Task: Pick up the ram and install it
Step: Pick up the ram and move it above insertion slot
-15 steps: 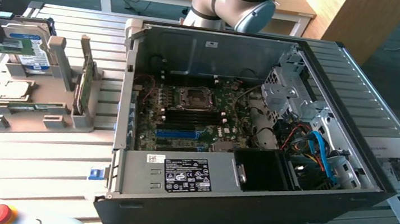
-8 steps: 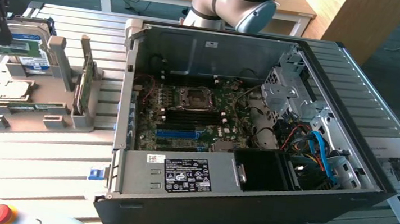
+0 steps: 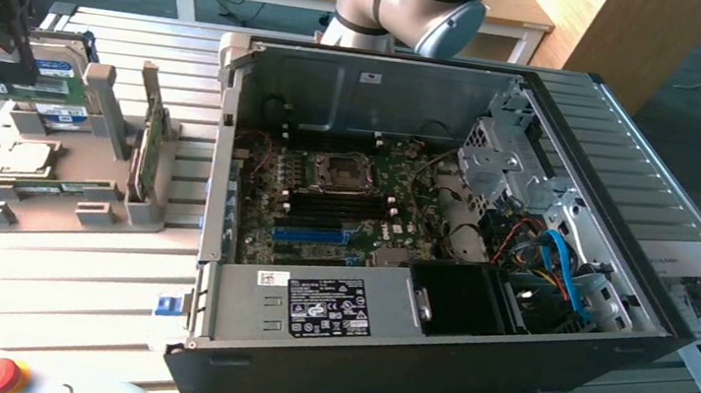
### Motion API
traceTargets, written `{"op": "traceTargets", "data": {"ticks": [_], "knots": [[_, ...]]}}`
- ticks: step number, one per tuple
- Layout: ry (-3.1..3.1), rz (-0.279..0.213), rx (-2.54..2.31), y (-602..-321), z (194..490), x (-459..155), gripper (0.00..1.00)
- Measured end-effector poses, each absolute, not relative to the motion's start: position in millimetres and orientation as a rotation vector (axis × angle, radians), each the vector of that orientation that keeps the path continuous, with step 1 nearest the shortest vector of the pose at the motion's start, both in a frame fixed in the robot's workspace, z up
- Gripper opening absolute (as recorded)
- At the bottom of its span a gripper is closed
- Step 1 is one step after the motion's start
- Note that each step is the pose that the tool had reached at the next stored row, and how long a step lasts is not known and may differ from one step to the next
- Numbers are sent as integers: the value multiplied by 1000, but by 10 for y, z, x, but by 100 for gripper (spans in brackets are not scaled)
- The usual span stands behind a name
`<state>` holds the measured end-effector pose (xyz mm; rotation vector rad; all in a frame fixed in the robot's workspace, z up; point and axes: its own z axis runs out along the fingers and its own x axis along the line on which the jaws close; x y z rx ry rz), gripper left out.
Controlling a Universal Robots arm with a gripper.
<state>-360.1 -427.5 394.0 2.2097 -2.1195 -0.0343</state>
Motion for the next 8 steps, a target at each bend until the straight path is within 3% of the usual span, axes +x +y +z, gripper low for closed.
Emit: {"op": "traceTargets", "data": {"ticks": [8], "knots": [[-2114,-45,2205,-4334,3940,-3421,12]]}}
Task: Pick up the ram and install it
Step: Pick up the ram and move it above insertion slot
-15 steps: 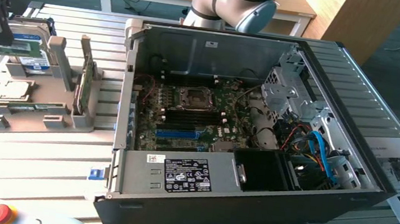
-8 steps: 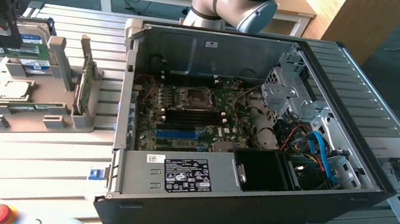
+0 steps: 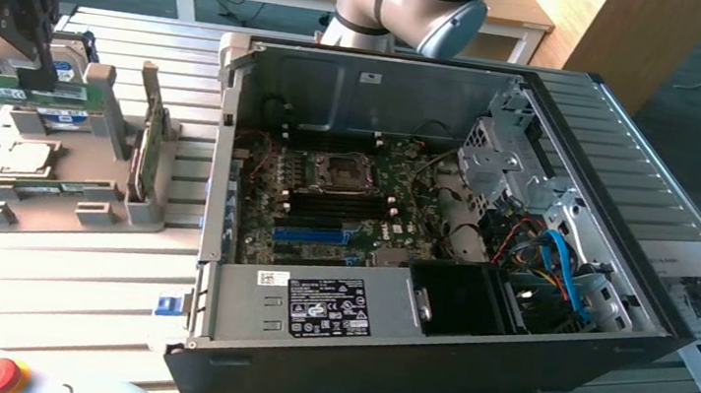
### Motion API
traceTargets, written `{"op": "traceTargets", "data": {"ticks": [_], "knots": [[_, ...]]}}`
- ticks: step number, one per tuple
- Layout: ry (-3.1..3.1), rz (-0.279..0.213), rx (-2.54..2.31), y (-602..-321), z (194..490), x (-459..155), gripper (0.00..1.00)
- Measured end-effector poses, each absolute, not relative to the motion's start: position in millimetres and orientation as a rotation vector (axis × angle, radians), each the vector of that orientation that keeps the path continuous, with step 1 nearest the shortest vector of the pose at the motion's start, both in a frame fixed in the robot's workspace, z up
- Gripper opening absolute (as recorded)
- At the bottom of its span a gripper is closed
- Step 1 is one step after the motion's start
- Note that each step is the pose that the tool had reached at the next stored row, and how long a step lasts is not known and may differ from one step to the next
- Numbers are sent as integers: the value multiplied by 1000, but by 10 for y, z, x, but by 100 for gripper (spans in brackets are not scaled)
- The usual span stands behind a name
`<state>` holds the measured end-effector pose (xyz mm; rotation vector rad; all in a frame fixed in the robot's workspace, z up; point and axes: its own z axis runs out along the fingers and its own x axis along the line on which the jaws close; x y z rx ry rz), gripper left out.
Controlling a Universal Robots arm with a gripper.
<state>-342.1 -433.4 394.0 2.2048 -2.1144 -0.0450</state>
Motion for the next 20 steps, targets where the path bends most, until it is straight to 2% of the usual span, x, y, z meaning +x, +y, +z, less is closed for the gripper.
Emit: {"op": "traceTargets", "data": {"ticks": [20], "knots": [[-2102,-71,2193,-4492,3941,-2956,12]]}}
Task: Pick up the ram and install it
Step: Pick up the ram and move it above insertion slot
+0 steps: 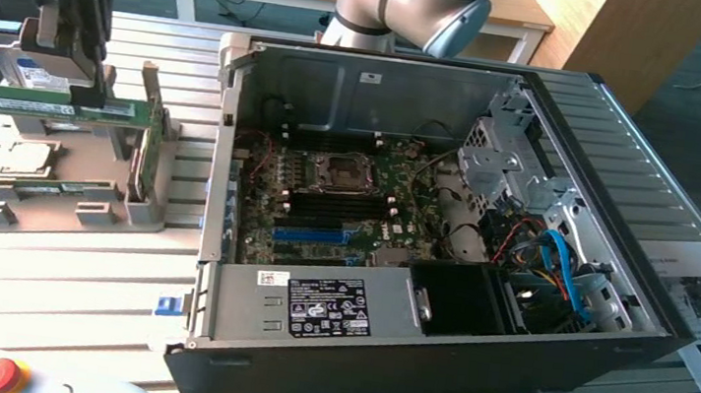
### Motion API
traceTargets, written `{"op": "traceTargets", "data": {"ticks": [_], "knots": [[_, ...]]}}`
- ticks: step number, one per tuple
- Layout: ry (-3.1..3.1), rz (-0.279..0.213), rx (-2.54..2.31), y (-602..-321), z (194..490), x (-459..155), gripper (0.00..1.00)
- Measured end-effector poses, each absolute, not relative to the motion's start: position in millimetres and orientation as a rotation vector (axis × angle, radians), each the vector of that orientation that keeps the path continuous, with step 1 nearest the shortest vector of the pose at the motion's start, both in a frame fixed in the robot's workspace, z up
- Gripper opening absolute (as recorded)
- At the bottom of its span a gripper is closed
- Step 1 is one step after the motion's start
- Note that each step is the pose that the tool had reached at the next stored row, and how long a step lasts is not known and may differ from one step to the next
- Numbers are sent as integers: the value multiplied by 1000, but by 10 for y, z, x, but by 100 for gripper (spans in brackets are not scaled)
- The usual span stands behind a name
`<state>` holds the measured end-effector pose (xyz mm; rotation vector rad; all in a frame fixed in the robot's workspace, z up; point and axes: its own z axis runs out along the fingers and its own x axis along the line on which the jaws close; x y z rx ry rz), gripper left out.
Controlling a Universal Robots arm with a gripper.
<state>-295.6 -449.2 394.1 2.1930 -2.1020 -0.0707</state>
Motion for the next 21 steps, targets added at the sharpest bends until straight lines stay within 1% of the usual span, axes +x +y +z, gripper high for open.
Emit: {"op": "traceTargets", "data": {"ticks": [21], "knots": [[-2091,-94,2182,-4671,3940,-2463,12]]}}
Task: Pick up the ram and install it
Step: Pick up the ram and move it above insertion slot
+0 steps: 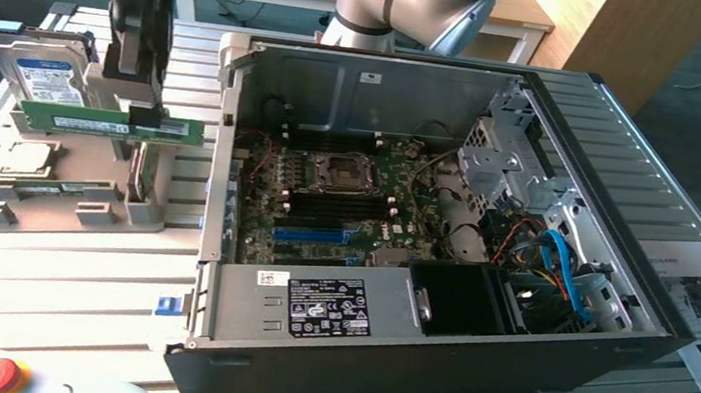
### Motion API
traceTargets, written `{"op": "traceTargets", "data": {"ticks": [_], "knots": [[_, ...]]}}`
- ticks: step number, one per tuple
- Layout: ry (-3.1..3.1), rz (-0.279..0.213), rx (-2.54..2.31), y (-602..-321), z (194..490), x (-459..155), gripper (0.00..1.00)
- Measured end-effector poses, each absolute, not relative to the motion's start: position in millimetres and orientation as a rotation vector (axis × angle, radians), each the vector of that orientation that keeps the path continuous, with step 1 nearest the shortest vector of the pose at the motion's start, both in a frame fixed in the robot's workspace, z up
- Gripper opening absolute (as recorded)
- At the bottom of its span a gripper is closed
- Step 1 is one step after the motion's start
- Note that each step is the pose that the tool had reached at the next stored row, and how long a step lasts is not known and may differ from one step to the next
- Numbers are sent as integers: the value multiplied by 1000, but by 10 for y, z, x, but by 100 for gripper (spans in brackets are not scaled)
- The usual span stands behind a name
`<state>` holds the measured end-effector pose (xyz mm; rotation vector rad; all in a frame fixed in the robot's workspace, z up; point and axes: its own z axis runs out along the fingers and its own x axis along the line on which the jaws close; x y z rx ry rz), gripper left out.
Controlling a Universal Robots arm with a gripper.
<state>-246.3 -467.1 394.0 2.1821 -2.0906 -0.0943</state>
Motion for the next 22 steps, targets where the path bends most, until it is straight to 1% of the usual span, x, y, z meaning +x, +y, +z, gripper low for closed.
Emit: {"op": "traceTargets", "data": {"ticks": [12,17,22], "knots": [[-2086,-103,2178,-4759,3941,-2191,12],[-2086,-103,2178,-4758,3940,-2181,12],[-2094,-88,2185,-4758,3941,-2180,12]]}}
